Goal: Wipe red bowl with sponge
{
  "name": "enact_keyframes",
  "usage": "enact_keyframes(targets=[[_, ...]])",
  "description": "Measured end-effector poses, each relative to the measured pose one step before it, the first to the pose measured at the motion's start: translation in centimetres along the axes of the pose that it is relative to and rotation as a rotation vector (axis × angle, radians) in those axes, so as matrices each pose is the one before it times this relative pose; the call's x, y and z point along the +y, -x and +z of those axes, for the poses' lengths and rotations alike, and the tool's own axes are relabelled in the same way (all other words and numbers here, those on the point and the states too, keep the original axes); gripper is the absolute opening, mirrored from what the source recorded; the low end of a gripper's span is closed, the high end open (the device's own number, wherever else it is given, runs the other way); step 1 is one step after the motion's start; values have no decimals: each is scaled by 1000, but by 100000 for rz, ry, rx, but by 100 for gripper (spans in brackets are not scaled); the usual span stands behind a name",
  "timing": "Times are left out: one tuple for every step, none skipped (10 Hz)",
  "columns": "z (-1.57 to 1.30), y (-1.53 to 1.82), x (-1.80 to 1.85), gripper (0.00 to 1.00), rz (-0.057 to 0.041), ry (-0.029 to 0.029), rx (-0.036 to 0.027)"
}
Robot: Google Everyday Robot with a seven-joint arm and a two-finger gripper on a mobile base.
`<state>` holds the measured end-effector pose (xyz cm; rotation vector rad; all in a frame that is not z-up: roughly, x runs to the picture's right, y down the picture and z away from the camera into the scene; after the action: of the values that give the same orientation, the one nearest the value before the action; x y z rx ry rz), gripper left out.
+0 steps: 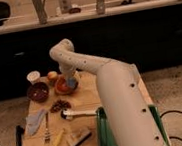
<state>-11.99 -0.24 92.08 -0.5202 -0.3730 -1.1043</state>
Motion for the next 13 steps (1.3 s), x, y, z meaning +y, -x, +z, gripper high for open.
enact_keyframes(targets=[[-41, -166, -730, 0, -775, -453, 220], [15, 326, -1196, 0, -2410, -753, -175], [88, 564, -720, 0, -2451, -586, -739], [188, 538, -993, 0, -3253, -1310, -302], [380, 820, -1070, 0, -4189, -854, -809], [439, 1406, -1240, 0, -4508, -1036, -1526], [221, 732, -160, 0, -2111, -176, -922], [74, 738, 285, 0, -2400, 27, -427], [162, 675, 321, 0, -2574, -177, -914], [51, 258, -56, 0, -1671, -312, -726], [28, 144, -48, 0, 514, 366, -31], [-370, -87, 833, 0, 2678, 473, 307], [-381, -439, 1219, 0, 1939, 1010, 1012]])
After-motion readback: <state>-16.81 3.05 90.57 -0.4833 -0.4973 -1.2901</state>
